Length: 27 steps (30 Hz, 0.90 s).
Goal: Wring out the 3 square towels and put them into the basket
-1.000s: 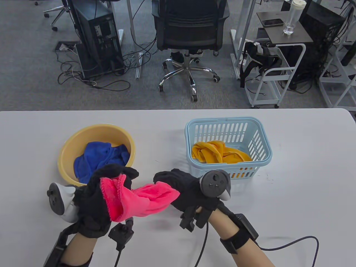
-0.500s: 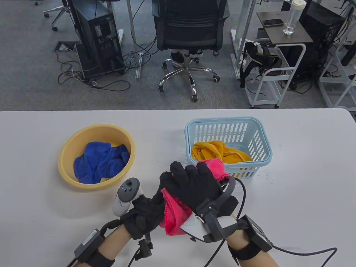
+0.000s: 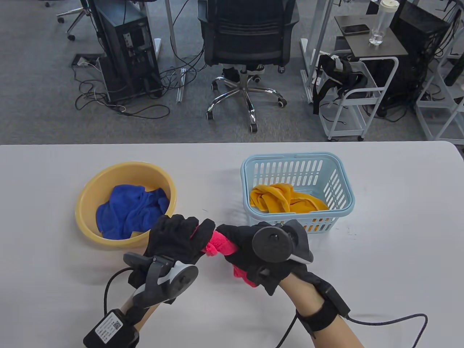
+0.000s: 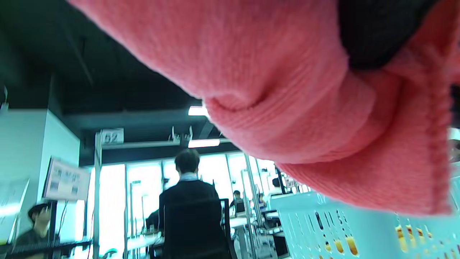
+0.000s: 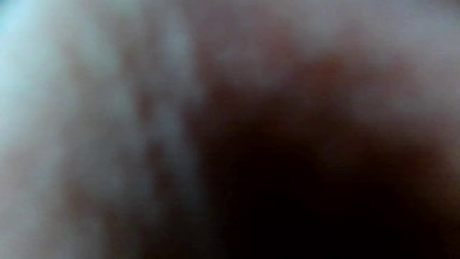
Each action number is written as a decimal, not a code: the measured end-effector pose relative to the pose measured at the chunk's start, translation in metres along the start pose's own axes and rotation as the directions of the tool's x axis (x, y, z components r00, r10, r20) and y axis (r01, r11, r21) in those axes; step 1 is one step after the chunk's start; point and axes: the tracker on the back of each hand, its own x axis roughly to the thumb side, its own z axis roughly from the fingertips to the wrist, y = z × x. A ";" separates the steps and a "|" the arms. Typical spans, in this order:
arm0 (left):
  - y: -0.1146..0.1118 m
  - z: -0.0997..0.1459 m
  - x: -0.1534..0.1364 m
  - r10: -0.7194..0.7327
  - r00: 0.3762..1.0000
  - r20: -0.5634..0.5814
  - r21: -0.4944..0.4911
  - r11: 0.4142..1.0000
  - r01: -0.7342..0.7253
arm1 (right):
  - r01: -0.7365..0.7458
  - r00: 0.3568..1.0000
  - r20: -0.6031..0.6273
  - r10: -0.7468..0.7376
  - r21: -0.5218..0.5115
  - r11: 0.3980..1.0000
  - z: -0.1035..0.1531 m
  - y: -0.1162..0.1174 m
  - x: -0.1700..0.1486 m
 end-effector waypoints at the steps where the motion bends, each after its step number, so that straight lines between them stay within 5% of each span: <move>1: -0.001 0.001 0.001 0.001 1.000 0.015 0.028 1.000 -0.001 | 0.108 0.994 -0.012 -0.107 0.058 0.992 -0.002 0.004 -0.006; 4: 0.000 0.005 0.006 -0.021 0.998 0.065 0.110 0.994 0.014 | 0.420 0.907 -0.108 -0.406 0.260 0.869 -0.009 0.021 -0.028; 6: 0.003 0.008 0.010 -0.043 0.994 0.097 0.178 0.984 0.025 | 0.607 0.787 -0.174 -0.592 0.384 0.695 -0.010 0.037 -0.037; 11: 0.009 0.011 0.011 -0.006 0.992 0.127 0.224 0.974 -0.023 | 0.738 0.609 -0.217 -0.763 0.508 0.444 -0.012 0.054 -0.035; 13: 0.009 0.010 0.010 -0.005 0.993 0.115 0.216 0.976 -0.020 | 0.711 0.652 -0.191 -0.734 0.490 0.504 -0.011 0.048 -0.032; 16: -0.001 -0.002 -0.004 0.202 0.979 0.009 0.120 0.972 -0.202 | 0.377 0.921 -0.010 -0.389 0.265 0.888 -0.007 0.020 -0.015; 18: -0.004 -0.009 -0.015 0.333 0.940 -0.069 -0.020 0.942 -0.335 | 0.068 0.995 0.059 -0.076 0.135 0.989 -0.002 0.005 0.000; 21: -0.001 -0.015 -0.035 0.372 0.916 -0.152 -0.124 0.912 -0.391 | -0.198 0.976 0.094 0.198 -0.005 0.980 0.008 -0.014 0.024; 24: -0.001 -0.016 -0.054 0.264 0.925 -0.274 -0.414 0.836 -0.361 | -0.397 0.915 0.014 0.404 -0.162 0.903 0.021 -0.033 0.044; 27: -0.004 -0.005 -0.068 0.325 0.890 -0.321 -0.389 0.811 -0.437 | -0.417 0.908 -0.043 0.416 -0.167 0.893 0.030 -0.042 0.058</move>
